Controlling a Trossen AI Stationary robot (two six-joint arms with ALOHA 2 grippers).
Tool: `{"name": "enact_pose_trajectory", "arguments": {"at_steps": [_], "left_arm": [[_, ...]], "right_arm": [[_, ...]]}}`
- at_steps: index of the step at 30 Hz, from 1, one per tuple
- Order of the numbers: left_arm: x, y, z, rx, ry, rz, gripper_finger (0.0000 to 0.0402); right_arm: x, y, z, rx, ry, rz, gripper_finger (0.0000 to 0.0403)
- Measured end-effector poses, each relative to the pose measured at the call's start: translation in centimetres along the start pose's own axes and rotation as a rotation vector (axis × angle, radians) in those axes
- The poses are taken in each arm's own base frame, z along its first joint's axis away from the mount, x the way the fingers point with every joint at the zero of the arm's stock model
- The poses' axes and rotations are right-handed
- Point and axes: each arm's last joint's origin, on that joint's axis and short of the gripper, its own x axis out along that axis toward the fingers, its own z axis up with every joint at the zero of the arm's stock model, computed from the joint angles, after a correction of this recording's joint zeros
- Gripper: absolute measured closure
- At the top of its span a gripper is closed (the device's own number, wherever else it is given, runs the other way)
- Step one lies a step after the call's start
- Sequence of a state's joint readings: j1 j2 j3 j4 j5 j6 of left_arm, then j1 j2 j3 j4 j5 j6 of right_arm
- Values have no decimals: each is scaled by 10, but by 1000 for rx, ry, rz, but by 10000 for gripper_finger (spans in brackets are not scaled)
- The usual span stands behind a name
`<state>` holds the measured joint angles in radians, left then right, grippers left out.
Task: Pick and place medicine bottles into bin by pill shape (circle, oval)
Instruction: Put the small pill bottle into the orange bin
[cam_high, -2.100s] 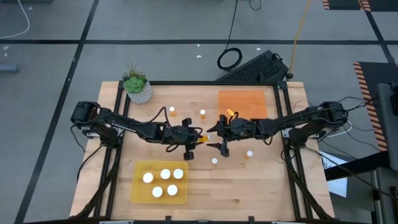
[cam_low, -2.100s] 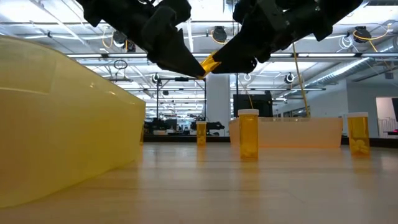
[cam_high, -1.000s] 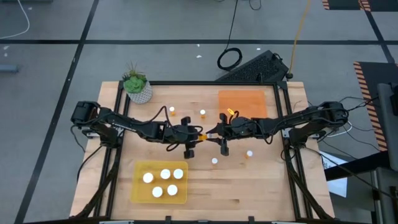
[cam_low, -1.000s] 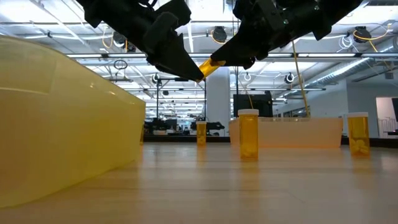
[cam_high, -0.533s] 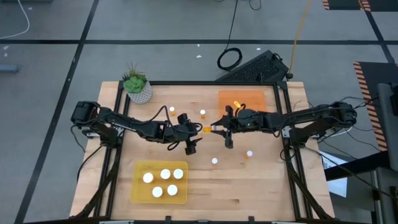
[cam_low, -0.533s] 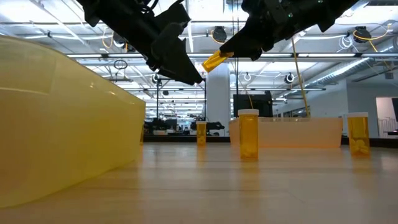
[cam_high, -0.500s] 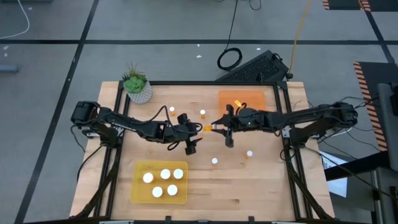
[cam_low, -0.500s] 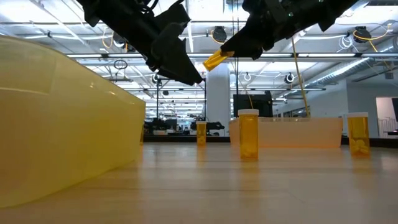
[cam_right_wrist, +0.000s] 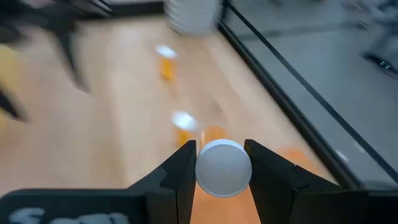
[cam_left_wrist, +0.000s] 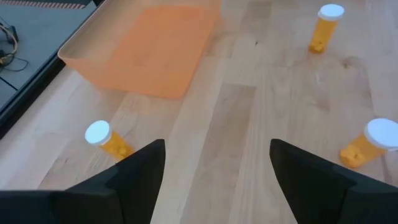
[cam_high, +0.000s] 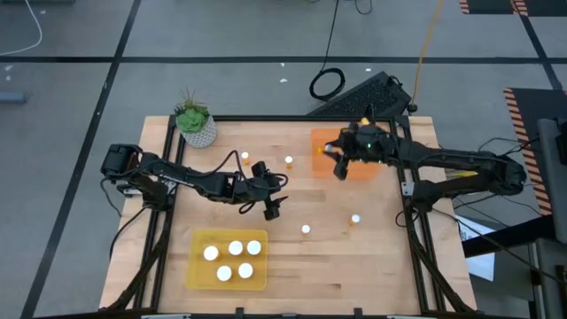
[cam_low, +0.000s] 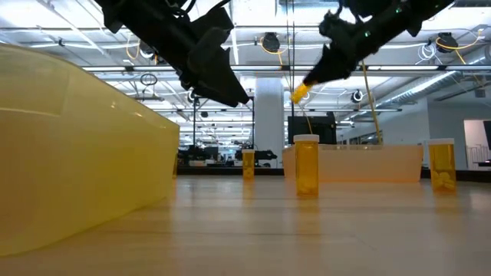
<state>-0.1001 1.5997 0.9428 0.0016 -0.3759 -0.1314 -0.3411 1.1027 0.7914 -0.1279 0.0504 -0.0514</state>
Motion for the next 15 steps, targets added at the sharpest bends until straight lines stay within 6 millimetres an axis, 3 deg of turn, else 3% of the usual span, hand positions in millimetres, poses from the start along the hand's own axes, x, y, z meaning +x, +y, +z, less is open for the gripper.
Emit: {"name": "enact_pose_trajectory", "arguments": {"at_steps": [6,15], "left_arm": [[0,0,0,-6,1,-5,108],[0,0,0,-13,1,-7,108]], "right_arm": [[-2,-38,-19,24,169,-129,282],[-10,-78,-47,85,405,-239,282]]}}
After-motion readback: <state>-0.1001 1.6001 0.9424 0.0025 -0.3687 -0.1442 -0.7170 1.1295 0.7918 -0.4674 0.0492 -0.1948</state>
